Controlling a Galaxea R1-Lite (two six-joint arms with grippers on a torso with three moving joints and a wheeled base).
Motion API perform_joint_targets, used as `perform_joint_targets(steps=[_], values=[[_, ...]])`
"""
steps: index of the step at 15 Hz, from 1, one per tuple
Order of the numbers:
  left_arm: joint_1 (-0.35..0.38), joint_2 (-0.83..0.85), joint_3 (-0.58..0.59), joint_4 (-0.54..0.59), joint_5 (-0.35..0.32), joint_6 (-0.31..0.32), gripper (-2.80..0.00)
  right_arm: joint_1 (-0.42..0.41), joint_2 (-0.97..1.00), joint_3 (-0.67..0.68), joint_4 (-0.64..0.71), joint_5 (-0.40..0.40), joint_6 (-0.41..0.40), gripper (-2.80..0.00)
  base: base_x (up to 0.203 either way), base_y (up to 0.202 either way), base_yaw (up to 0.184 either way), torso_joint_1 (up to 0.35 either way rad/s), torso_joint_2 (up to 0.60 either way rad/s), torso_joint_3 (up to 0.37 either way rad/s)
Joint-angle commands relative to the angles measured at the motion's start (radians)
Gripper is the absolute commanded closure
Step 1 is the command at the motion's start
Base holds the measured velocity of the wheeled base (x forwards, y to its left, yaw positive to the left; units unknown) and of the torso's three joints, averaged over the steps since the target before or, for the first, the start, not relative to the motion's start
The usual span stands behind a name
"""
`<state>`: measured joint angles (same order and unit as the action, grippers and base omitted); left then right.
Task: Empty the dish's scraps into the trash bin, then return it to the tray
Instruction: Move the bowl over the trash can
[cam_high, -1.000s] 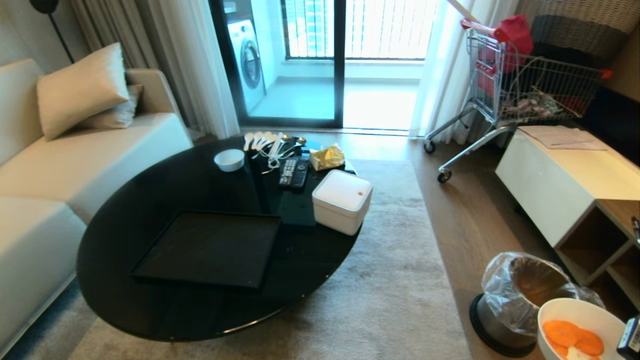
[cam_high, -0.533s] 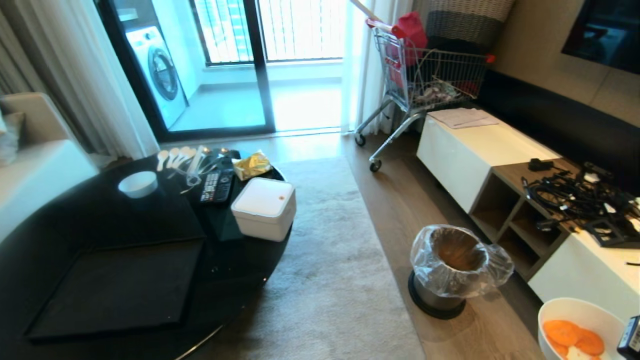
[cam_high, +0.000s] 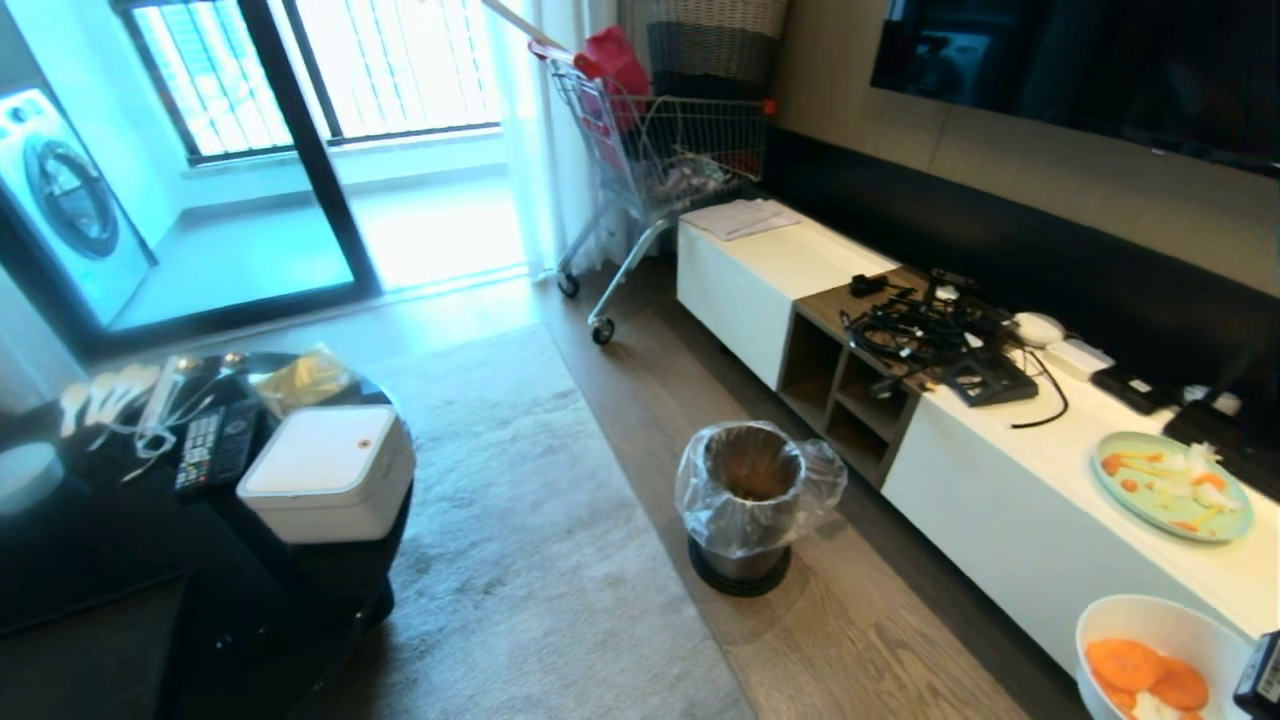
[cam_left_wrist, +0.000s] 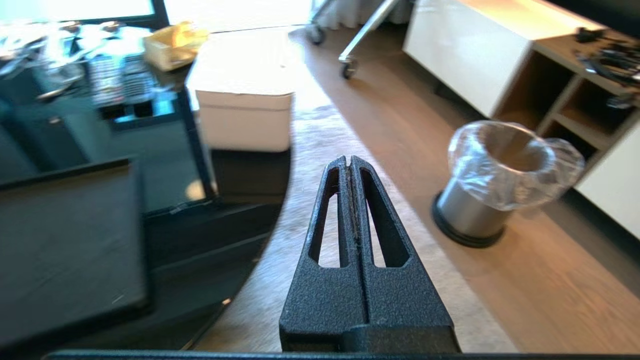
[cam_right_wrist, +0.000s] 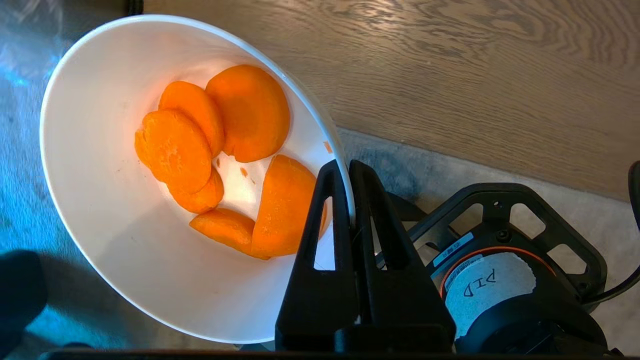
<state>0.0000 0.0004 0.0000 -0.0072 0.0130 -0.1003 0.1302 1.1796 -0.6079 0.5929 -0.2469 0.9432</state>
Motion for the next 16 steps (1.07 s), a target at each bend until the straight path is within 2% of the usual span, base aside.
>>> perform_joint_targets(steps=[1, 5, 16], values=[[0.0, 0.0, 0.0, 0.0, 0.001, -0.001, 0.0, 0.0, 0.006, -0.001, -0.004, -0.005, 0.003, 0.0, -0.001, 0.007, -0.168, 0.002, 0.0, -0.005], [0.0, 0.0, 0.0, 0.0, 0.001, -0.001, 0.0, 0.002, 0.03, -0.036, -0.005, -0.005, -0.001, 0.0, 0.0, 0.005, -0.132, 0.004, 0.0, 0.001], [0.0, 0.0, 0.0, 0.0, 0.001, -0.001, 0.0, 0.02, 0.068, -0.069, -0.015, -0.002, -0.018, 0.0, 0.0, 0.0, 0.0, 0.0, 0.0, 0.0]])
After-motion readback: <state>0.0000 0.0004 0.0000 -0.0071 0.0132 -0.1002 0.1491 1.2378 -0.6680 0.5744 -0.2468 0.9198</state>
